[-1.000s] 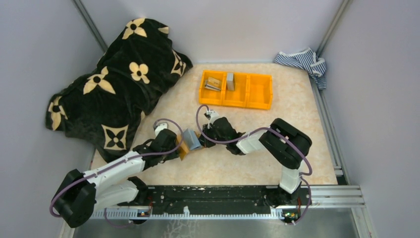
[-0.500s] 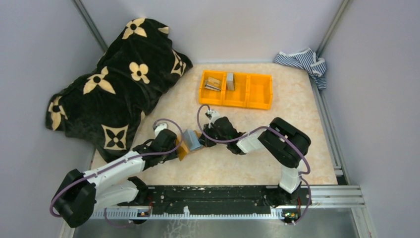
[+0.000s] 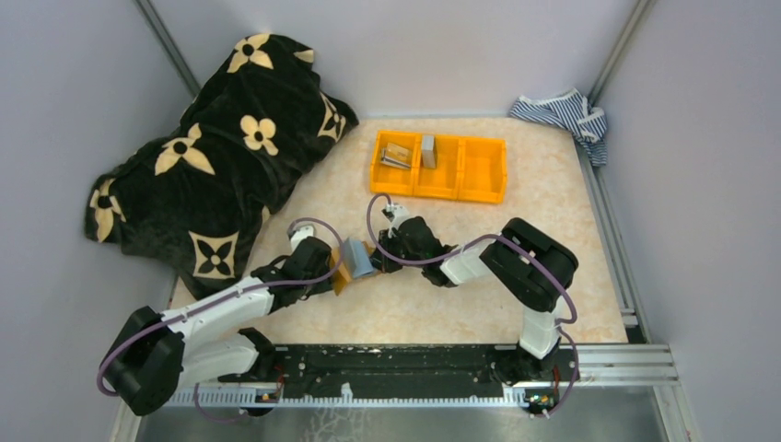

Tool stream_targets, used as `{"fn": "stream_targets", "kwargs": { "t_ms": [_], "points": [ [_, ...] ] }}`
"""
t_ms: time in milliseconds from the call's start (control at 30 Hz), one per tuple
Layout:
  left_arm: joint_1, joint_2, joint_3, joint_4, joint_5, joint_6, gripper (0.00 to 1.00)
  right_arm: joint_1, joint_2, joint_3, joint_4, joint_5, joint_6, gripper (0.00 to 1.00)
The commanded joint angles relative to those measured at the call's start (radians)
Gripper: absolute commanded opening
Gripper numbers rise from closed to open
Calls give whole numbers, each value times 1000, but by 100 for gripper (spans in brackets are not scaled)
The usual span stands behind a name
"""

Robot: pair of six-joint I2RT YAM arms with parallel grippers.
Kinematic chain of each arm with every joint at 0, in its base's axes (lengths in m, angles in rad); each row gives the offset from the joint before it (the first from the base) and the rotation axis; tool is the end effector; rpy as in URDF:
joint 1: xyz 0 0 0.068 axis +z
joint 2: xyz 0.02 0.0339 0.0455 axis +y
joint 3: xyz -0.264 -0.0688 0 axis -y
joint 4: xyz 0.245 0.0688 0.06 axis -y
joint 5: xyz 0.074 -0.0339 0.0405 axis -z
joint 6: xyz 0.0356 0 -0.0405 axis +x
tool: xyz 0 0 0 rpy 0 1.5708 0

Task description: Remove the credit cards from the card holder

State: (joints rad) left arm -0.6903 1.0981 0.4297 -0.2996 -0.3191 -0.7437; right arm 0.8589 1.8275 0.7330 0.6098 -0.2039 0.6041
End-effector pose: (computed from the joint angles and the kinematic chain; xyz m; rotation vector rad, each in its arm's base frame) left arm 0.1539 -0.1126 0.1550 -0.1900 2.4730 -0.2056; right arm 0.2225 0.2689 0.1279 -0.4206 2.1981 1.0707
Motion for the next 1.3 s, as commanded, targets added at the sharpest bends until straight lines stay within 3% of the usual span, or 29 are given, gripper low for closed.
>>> {"fn": "stream_targets", "kwargs": {
  "t_ms": [0, 267, 500, 1267],
  "points": [
    [-5, 3, 11, -77, 28, 5, 45, 1, 23, -2, 66, -29, 16, 0],
    [-5, -105, 53, -166, 4, 6, 49, 0, 45, -22, 100, -37, 26, 0],
    [-5, -94, 88, -184, -2, 10, 49, 1, 56, -32, 119, -42, 34, 0],
    [-5, 222, 43, 109, 26, 50, 46, 1, 47, -35, 130, -58, 36, 0]
  ]
}}
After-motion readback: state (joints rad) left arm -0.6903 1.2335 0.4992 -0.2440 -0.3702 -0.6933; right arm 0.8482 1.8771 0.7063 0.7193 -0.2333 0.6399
